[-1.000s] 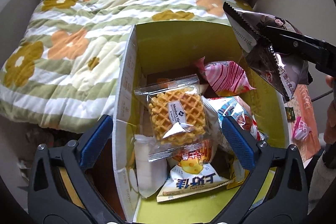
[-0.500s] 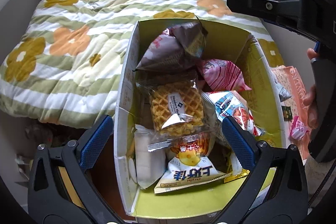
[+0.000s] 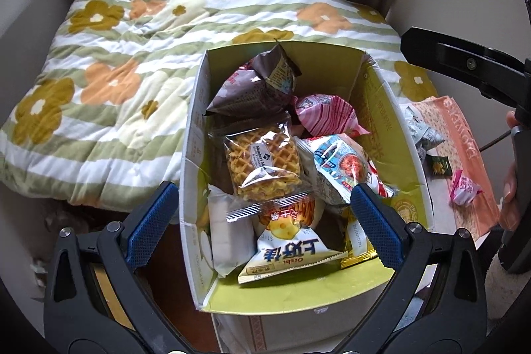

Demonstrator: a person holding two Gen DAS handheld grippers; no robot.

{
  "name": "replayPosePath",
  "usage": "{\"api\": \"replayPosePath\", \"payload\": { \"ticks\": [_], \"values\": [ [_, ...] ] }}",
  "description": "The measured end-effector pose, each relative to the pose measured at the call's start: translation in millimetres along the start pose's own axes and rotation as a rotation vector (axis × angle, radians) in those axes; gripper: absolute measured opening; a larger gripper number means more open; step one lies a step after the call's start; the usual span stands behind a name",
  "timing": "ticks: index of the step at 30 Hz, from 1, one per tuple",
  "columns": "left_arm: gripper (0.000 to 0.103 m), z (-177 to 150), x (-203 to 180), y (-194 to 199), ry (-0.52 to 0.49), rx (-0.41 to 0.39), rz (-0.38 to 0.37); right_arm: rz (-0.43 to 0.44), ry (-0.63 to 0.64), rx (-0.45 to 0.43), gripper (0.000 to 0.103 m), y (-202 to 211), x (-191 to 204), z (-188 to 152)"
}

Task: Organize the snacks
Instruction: 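Move both tools back over the remaining snacks on the table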

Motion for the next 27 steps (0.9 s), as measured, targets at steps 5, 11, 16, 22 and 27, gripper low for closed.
{"api": "replayPosePath", "payload": {
  "ticks": [5,11,16,22,27],
  "values": [
    [0.103,-2,-27,17,-0.058,-0.041,-0.046,-0.046,-0.047,-0.034,0.102,41,-19,-12],
    [0.103,-2,-71,22,-0.095,-0.061,-0.076,-0.12,-0.089,-0.049,0.102,85,-66,-33],
    [0.103,-3,-124,13,-0.129,-0.066,-0.079,-0.166,-0.096,-0.068,0.102,112,-117,-51],
    [0.103,-11,-202,-13,-0.102,-0.045,-0.074,-0.147,-0.107,-0.051,0.102,125,-187,-74],
    [0.103,-28,-258,-49,-0.087,-0.009,0.001,-0.13,-0.055,-0.006,0.102,119,-240,-95]
  ]
}}
Point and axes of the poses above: each gripper's, at about its wrist camera, not at the fingertips, and y roughly against the way its jaws point, x to its left, z to its top, the point moved 4 cm from there along -y, roughly the way its jaws point, and after that the axes turned 11 degrees about -z, right-handed, at the moved point
